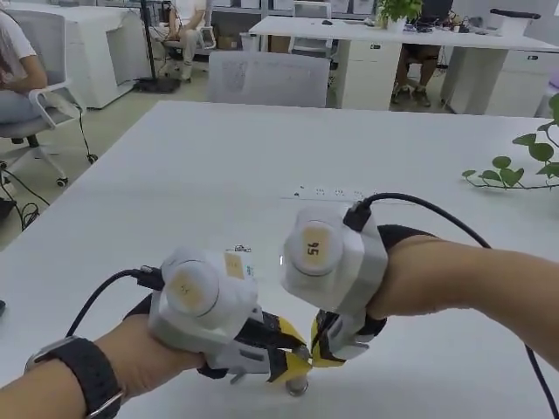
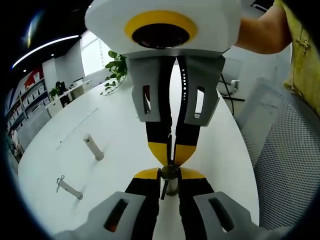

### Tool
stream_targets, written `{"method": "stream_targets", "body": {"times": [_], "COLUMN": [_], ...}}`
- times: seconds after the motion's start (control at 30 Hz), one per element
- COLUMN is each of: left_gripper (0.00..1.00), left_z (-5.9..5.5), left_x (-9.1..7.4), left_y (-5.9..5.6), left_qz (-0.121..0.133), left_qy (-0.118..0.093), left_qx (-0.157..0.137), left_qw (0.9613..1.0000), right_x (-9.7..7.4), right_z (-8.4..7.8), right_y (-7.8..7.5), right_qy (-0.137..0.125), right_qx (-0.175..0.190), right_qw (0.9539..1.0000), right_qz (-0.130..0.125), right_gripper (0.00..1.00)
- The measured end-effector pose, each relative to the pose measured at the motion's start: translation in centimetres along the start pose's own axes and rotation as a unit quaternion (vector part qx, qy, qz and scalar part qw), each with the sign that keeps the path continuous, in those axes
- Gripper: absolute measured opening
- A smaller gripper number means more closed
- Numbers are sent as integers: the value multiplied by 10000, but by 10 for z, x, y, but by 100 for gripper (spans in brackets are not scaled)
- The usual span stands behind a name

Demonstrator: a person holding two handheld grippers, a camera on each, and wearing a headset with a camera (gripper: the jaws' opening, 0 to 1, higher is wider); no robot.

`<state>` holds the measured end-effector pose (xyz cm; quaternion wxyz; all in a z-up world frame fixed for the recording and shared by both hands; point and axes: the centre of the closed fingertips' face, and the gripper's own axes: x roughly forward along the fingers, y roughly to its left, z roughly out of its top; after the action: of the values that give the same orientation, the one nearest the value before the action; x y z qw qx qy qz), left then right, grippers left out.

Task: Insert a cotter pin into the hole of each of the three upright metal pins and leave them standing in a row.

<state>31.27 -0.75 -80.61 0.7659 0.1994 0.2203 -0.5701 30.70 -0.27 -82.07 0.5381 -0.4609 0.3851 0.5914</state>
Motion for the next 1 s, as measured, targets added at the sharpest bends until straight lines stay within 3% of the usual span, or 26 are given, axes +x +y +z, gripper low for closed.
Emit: {"method": "stream_targets", "body": {"times": [0.27, 0.87, 1.0], "left_gripper": [11, 12, 16], "left_z": [0, -1, 0], "left_x": [0, 0, 0], "left_y": [1, 1, 2], "left_qz": [-15, -7, -6], "left_qy": [-9, -46, -80], "left_qx": [-40, -95, -175], "left_qw": [10000, 9999, 9998], "right_x": [0, -6, -8], "right_z": [2, -3, -7], "right_y": [-2, -5, -5], "right_qy": [-98, -235, -278], "right_qx": [-231, -38, 33], "right_qw": [9997, 9997, 9996], "right_qz": [-31, -87, -86], "right_gripper": [4, 12, 12]}}
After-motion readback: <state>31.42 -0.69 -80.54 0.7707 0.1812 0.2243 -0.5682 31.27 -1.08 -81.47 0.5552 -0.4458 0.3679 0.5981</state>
